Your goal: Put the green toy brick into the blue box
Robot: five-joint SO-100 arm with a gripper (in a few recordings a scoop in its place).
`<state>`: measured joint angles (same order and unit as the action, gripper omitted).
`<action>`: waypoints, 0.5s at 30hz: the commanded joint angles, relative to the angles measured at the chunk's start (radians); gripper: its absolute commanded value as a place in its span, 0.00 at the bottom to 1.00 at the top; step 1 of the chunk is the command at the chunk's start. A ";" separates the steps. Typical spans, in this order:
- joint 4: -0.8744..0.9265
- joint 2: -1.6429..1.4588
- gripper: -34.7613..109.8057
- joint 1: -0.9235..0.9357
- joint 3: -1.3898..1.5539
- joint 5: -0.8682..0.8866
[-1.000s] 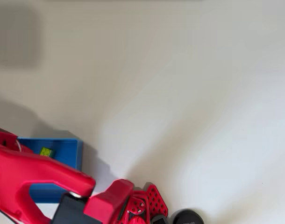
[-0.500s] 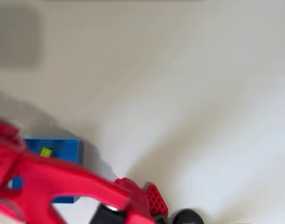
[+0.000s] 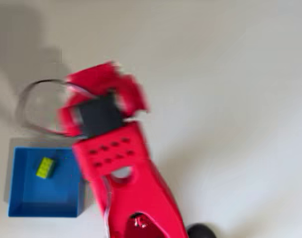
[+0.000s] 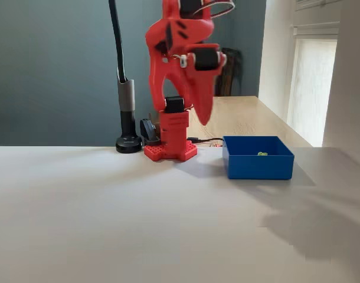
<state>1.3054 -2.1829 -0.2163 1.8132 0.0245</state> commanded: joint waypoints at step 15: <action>-0.121 -0.799 0.24 0.215 0.670 -0.060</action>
<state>1.1842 -2.7964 -0.0092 2.3823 -0.0245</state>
